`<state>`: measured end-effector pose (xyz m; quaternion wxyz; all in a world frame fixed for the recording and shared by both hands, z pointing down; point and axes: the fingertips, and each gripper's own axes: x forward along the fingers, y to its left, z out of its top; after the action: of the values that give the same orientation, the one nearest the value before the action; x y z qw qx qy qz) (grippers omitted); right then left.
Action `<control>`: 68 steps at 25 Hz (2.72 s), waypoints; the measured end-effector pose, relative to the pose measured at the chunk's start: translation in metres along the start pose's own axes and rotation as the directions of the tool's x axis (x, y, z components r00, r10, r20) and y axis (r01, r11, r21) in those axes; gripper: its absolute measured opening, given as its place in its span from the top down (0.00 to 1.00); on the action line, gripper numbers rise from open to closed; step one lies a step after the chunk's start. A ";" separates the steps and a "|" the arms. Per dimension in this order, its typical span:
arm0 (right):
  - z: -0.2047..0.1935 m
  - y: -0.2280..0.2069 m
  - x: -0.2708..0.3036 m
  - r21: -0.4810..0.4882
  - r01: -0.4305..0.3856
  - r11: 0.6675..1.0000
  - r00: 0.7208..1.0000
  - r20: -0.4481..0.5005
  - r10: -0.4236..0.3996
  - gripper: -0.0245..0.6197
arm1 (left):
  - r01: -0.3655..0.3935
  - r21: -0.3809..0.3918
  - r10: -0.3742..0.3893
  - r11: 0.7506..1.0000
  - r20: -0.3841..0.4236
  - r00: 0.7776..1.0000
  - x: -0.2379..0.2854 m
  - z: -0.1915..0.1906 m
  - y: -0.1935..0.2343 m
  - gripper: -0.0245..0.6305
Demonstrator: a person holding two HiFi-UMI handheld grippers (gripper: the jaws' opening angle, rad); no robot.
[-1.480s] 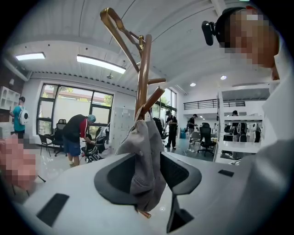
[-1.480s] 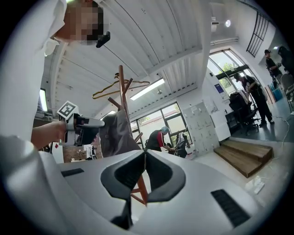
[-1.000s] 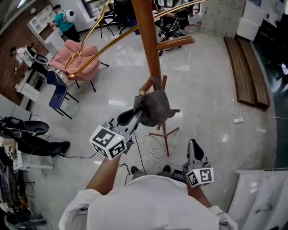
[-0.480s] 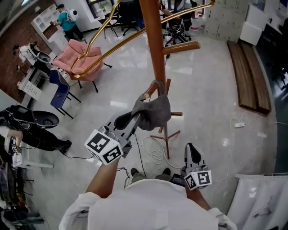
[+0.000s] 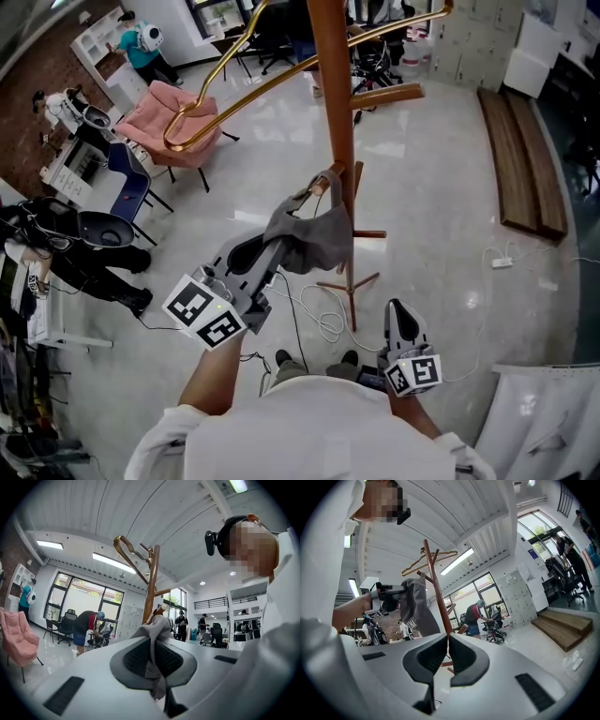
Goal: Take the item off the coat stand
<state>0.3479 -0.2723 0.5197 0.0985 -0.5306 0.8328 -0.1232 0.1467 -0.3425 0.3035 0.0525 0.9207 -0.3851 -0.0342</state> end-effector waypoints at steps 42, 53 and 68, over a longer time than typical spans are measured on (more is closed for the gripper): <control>-0.048 0.267 -0.064 -0.147 0.105 0.984 0.994 0.030 -0.102 0.92 | -0.116 -0.155 0.130 0.981 0.078 0.989 -0.337 -0.098 0.107 0.93; -0.067 0.271 -0.075 -0.158 0.148 0.976 0.988 -0.007 -0.151 0.92 | -0.304 -0.160 0.314 0.939 0.041 0.949 -0.416 -0.169 0.137 0.93; -0.112 0.263 -0.100 -0.182 0.178 0.967 0.973 -0.115 -0.201 0.92 | -0.373 -0.188 0.373 0.909 -0.034 0.927 -0.439 -0.247 0.139 0.93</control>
<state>0.1310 -0.0637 0.5476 -0.0150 -0.6050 0.7904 -0.0955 -0.2339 -0.1093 0.5753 0.1455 0.8209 -0.5488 -0.0615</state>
